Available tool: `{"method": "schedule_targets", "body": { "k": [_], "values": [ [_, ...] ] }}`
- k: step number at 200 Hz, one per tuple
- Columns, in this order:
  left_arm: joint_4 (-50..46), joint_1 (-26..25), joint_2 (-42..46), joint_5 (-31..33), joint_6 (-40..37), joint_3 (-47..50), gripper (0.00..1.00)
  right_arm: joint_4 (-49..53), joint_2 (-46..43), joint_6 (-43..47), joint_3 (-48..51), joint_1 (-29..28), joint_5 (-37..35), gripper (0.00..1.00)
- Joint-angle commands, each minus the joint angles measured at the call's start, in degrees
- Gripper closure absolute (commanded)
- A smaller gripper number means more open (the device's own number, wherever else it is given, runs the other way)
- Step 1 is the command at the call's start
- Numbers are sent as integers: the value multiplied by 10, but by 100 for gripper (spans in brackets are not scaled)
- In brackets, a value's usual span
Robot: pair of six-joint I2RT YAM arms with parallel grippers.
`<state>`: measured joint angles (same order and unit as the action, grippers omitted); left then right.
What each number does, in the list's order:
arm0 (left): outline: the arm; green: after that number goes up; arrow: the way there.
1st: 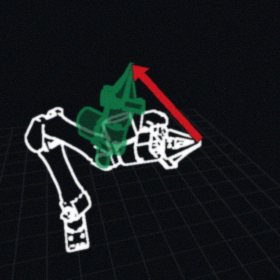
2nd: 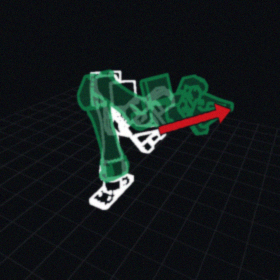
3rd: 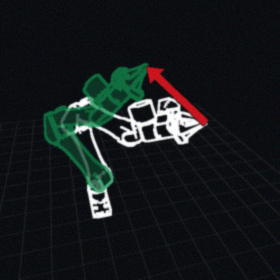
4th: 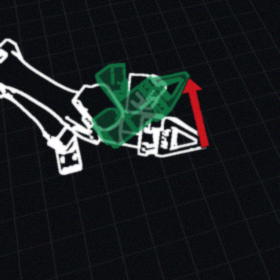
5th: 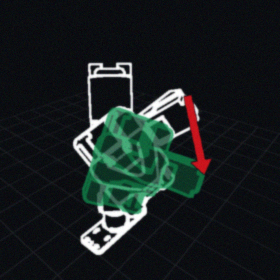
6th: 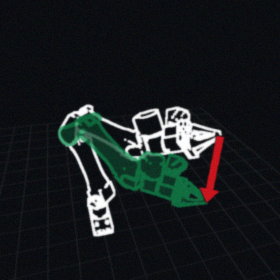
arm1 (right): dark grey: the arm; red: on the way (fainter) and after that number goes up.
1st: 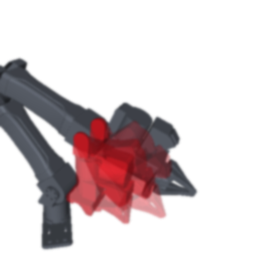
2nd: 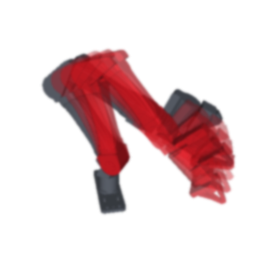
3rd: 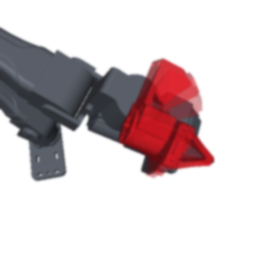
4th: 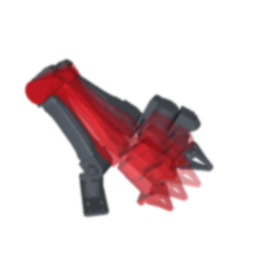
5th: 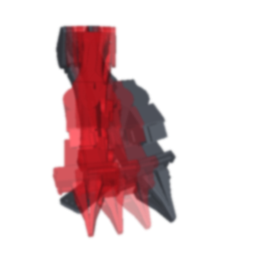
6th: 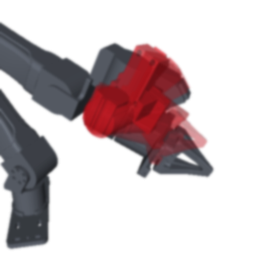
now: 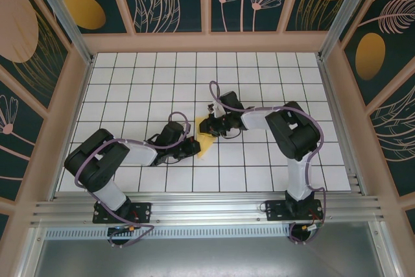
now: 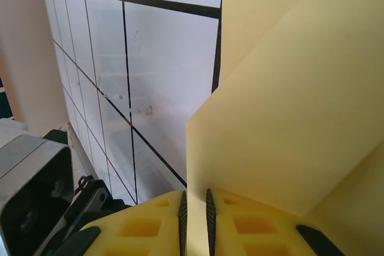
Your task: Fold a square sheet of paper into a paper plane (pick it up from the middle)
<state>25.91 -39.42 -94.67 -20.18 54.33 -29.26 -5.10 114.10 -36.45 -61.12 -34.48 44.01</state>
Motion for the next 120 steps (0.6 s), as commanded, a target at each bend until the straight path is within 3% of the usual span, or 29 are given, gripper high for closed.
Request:
{"method": "schedule_targets", "body": {
  "k": [1, 53, 120],
  "values": [
    [-57, -7, -32, 8, -2, -2, 100, 4, 17, 10, -18, 3, -1, 80],
    [-63, -7, -32, 8, -8, -4, 100, 2, 31, 17, -20, 6, 8, 80],
    [-60, -7, -11, -20, -19, -5, 84, 41, 52, 29, -30, 8, -9, 80]
  ]
}}
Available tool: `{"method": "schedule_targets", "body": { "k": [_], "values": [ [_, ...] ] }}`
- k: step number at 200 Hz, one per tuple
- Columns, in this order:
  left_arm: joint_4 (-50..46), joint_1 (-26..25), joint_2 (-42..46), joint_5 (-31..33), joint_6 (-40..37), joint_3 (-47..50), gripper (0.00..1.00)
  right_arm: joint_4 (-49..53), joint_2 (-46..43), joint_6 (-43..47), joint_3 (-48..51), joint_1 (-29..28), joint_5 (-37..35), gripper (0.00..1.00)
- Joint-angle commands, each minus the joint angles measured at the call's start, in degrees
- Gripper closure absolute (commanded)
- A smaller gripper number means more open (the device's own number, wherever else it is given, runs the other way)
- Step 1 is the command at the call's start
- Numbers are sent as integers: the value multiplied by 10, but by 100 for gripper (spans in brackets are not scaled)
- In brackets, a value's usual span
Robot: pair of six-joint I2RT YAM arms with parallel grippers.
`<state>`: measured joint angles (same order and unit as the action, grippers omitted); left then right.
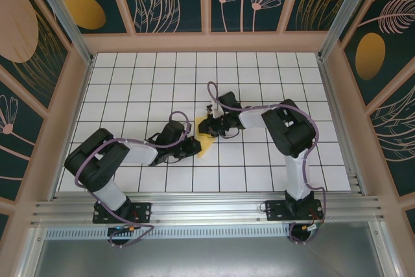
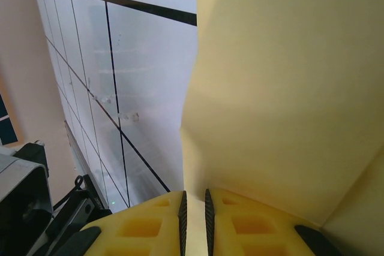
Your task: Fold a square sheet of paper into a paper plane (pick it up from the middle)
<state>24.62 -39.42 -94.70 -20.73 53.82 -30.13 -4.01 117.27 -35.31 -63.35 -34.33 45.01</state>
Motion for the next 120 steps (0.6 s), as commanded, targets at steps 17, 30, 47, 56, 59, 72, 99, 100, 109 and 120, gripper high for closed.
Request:
{"method": "schedule_targets", "body": {
  "k": [17, 30, 47, 56, 59, 72, 99, 100, 109, 120],
  "values": [
    [-50, -7, -1, -18, -16, 5, 82, 34, 19, 18, -5, 6, -24, 80],
    [-53, -7, 7, -19, -19, 6, 82, 38, 18, 19, -4, 6, -26, 80],
    [-54, -7, 14, -24, -21, 9, 82, 41, 18, 20, -2, 5, -32, 80],
    [-54, -7, 17, -27, -22, 9, 82, 41, 18, 20, -1, 4, -33, 80],
    [-54, -7, 18, -28, -23, 9, 82, 42, 18, 20, 0, 4, -33, 80],
    [-53, -7, 22, -29, -23, 11, 82, 43, 18, 20, 1, 3, -37, 80],
    [-41, -7, 30, -37, -22, 15, 79, 47, 19, 22, 2, 3, -41, 80],
    [-41, -7, 31, -37, -22, 15, 79, 48, 19, 23, 2, 2, -42, 80],
    [-42, -7, 36, -35, -21, 16, 77, 48, 18, 23, 4, 3, -43, 80],
    [-42, -7, 43, -36, -22, 15, 76, 49, 18, 23, 5, 2, -43, 80]
  ]
}}
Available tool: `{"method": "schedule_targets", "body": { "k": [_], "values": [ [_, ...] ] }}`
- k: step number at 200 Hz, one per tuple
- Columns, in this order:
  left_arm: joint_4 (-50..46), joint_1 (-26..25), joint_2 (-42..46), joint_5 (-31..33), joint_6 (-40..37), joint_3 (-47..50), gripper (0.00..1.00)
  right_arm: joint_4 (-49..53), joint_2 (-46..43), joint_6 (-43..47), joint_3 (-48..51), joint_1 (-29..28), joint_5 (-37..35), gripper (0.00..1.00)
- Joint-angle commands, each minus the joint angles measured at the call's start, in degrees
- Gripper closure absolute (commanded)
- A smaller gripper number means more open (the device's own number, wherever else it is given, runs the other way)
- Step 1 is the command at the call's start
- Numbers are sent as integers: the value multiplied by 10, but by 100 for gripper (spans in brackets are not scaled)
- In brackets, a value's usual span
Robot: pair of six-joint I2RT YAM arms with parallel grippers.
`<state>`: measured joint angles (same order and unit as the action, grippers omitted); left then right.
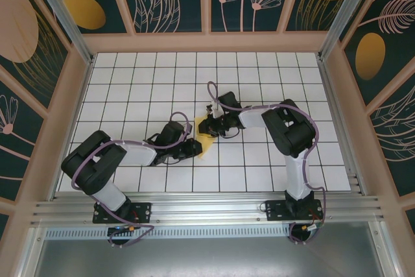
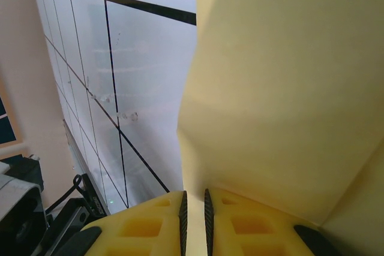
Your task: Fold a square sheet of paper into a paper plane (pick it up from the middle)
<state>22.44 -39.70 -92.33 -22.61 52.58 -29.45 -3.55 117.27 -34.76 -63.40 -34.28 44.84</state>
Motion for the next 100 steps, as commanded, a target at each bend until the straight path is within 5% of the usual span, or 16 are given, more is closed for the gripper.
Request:
{"method": "schedule_targets", "body": {
  "k": [1, 29, 100],
  "values": [
    [-19, -5, 20, -17, -10, 8, 76, 44, 18, 17, 5, 2, -41, 80],
    [-24, -4, 36, -8, -6, 5, 76, 44, 17, 17, 7, 1, -43, 81],
    [-30, -4, 18, -11, -8, 2, 92, 42, 17, 16, 8, 1, -45, 81]
  ]
}}
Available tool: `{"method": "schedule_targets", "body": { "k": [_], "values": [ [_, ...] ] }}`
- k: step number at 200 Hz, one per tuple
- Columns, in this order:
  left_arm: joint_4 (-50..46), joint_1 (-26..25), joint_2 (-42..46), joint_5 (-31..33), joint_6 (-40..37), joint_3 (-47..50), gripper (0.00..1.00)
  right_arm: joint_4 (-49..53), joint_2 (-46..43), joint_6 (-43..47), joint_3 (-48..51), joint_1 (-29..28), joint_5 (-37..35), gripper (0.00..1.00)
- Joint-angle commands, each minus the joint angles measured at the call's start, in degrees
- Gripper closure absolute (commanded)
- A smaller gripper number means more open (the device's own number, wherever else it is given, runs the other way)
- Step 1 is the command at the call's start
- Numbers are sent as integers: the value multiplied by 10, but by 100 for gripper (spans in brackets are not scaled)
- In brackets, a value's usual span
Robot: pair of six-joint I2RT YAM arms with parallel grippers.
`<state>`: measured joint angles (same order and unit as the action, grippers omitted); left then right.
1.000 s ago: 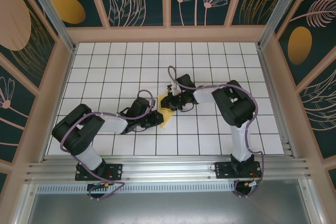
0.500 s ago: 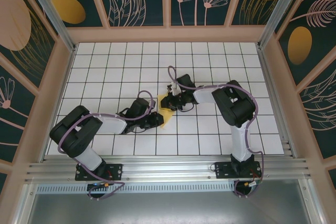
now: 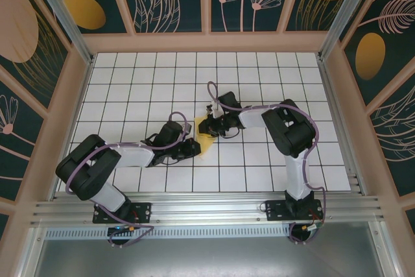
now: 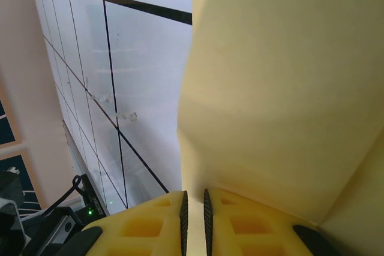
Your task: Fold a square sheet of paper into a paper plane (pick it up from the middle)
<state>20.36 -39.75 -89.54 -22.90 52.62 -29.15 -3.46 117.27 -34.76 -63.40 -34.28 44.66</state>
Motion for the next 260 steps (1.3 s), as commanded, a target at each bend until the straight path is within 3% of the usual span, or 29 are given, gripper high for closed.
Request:
{"method": "schedule_targets", "body": {
  "k": [1, 45, 102, 141, 174, 221, 260],
  "values": [
    [-9, -4, -10, -9, -9, -1, 92, 41, 17, 16, 8, 1, -43, 81],
    [-11, -4, -39, -38, -26, 0, 98, 41, 18, 15, 10, 1, -44, 81],
    [-18, -5, -8, -27, -26, -1, 75, 41, 18, 15, 19, 0, -49, 81],
    [-52, -5, 31, 24, -24, -14, 72, 40, 17, 15, 20, 0, -49, 81],
    [-38, -4, 22, 23, -15, -13, 75, 41, 17, 15, 19, 0, -48, 81],
    [-21, -5, 5, 10, -15, -12, 93, 40, 18, 15, 20, 0, -49, 81],
    [-16, -5, -22, -5, -13, -9, 94, 39, 17, 15, 21, 0, -49, 81]
  ]
}}
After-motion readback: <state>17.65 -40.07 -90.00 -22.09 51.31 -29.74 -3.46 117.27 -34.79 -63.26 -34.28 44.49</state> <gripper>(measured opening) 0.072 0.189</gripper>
